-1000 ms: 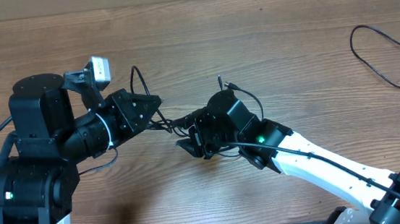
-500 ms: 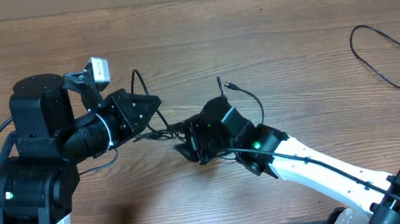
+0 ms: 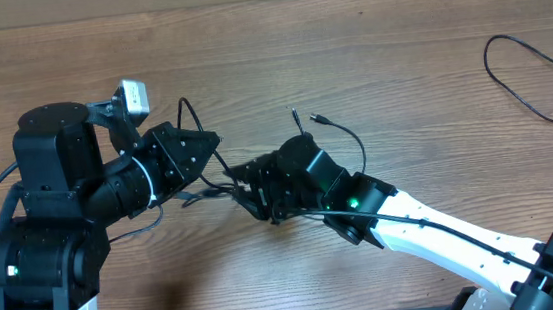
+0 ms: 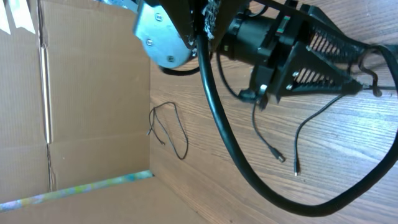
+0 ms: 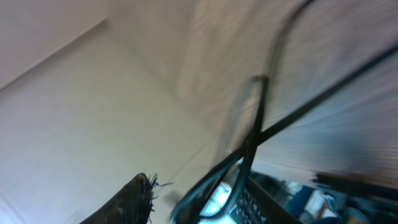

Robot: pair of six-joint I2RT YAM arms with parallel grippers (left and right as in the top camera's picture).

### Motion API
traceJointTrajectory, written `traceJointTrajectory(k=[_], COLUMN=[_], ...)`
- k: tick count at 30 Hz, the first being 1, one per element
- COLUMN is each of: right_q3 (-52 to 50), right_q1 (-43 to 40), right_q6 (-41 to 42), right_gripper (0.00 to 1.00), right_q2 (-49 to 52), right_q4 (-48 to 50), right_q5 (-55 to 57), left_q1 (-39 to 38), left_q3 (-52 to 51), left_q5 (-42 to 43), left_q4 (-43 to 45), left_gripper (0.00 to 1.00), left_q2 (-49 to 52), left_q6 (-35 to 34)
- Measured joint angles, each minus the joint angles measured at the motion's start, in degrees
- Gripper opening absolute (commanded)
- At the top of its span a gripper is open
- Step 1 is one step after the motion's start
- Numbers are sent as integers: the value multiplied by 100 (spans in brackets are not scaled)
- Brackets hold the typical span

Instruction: Untangle cables

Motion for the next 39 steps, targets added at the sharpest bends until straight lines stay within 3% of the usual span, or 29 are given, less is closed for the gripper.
traceJointTrajectory(k=[11, 18, 25, 29, 31, 34, 39], right_q3=[0, 0, -2, -2, -2, -2, -2], right_q1=[417, 459, -588, -1620, -2133, -2844, -3150], right_q6=[-59, -505, -1333, -2341, -2997, -4240, -5735], right_gripper=[17, 16, 8, 8, 17, 43, 76], right_q2=[249, 844, 846, 846, 846, 846, 846], right_q4=[42, -885, -2785, -3467, -3550, -3482, -3222], right_q5=[308, 625, 807, 887, 850, 466, -697], left_q1=[0, 7, 660, 1292, 1537, 1659, 1659], left_q3=[0, 0, 0, 7, 13, 22, 22], left_q5=[-20, -22, -24, -22, -26, -24, -22], left_q4=[15, 31, 98, 87, 46, -22, -55], left_gripper=[4, 4, 4, 4, 4, 4, 4], left_q2=[0, 0, -116, -251, -299, -315, -308], left_q6=[-142, -192, 28, 72, 96, 125, 140])
